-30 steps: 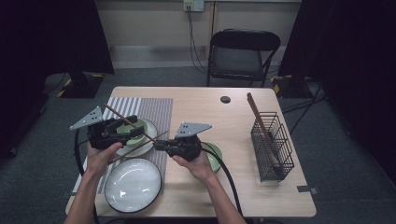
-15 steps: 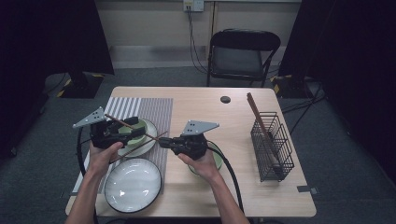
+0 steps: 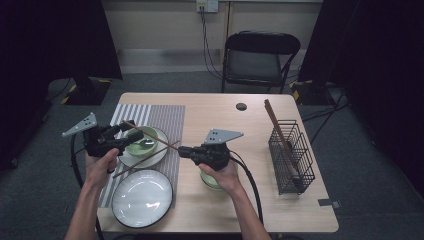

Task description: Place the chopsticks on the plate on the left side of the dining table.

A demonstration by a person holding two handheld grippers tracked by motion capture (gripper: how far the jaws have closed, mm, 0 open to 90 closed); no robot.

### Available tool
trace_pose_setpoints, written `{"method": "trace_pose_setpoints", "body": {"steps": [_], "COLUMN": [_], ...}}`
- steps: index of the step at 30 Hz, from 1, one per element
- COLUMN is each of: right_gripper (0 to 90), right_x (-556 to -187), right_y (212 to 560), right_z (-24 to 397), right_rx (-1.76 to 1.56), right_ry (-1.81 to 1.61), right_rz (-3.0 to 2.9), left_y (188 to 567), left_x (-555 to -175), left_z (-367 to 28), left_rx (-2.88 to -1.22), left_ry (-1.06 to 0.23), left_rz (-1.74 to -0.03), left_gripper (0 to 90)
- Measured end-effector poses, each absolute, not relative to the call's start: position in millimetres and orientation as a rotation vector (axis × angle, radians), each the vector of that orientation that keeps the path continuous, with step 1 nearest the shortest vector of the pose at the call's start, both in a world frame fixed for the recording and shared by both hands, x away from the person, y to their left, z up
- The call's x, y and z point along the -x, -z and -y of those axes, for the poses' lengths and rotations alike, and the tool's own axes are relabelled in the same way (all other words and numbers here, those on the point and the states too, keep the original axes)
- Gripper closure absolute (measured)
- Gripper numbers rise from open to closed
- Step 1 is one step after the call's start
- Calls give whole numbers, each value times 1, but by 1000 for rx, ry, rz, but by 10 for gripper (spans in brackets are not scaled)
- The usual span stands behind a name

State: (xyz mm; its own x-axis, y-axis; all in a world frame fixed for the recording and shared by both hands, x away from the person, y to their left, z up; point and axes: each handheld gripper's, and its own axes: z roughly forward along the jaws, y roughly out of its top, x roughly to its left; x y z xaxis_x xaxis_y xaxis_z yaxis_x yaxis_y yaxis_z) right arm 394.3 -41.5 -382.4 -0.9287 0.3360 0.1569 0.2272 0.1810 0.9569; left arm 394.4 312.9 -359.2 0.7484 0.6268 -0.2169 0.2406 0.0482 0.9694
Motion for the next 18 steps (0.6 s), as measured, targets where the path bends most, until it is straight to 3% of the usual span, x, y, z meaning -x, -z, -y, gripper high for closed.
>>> {"method": "trace_pose_setpoints", "body": {"steps": [10, 18], "right_gripper": [864, 864], "right_x": [-401, -395], "right_y": [382, 386], "right_z": [55, 39], "right_rx": [-620, -567], "right_ry": [-1835, -1827], "right_rz": [-2317, -2396], "left_y": [343, 347], "left_x": [-382, -383], "left_z": [-314, -289], "left_rx": [-1512, -1636], "left_ry": [-387, -417], "left_rz": [-662, -610], "left_gripper": [294, 261]}}
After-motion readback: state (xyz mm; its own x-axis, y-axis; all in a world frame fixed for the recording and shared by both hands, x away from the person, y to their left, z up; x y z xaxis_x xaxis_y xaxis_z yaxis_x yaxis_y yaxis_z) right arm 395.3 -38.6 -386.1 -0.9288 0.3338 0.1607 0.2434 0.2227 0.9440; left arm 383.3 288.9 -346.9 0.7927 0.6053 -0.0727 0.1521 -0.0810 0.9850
